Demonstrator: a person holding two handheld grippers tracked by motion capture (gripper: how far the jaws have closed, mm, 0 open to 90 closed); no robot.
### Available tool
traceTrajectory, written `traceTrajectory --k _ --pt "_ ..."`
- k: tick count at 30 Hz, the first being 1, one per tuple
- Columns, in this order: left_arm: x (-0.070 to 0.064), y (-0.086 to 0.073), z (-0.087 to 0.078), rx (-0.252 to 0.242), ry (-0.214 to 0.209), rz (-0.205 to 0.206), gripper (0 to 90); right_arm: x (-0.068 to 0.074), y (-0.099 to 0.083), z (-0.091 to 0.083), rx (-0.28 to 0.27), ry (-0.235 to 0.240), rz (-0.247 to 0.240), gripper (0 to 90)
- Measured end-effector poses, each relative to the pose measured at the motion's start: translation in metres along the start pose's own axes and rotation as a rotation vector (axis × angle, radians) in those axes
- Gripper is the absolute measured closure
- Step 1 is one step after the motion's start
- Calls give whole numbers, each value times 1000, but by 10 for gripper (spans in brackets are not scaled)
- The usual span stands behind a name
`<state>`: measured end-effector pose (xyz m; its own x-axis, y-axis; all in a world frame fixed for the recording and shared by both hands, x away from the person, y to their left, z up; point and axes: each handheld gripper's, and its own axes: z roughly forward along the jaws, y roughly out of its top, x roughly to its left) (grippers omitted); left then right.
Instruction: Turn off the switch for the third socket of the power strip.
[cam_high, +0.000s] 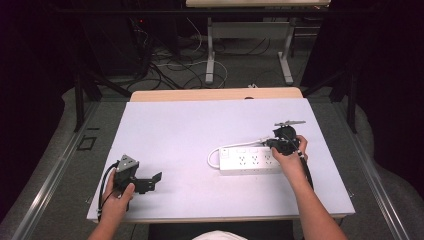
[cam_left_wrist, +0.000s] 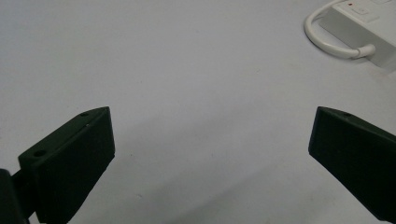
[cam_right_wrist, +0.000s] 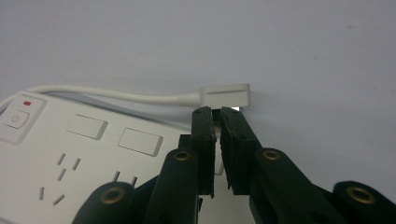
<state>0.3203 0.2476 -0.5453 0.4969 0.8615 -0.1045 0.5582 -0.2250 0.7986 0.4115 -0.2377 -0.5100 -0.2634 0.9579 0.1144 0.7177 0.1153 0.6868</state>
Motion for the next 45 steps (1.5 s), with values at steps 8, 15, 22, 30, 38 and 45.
traceTrajectory --k 8,15,22,30,38,45 --pt "0 0 0 2 0 0 4 -2 -3 6 29 -6 0 871" --pt "0 0 0 3 0 1 4 -4 -5 9 50 -5 9 880" --pt "1 0 1 5 0 3 4 -6 -6 10 65 -5 18 881" --pt "1 0 1 6 0 2 4 -7 -6 10 73 1 19 886" --pt "1 0 1 7 0 2 4 -7 -6 10 80 1 23 890" --pt "0 0 1 9 -1 1 4 -7 -7 10 81 6 29 889"
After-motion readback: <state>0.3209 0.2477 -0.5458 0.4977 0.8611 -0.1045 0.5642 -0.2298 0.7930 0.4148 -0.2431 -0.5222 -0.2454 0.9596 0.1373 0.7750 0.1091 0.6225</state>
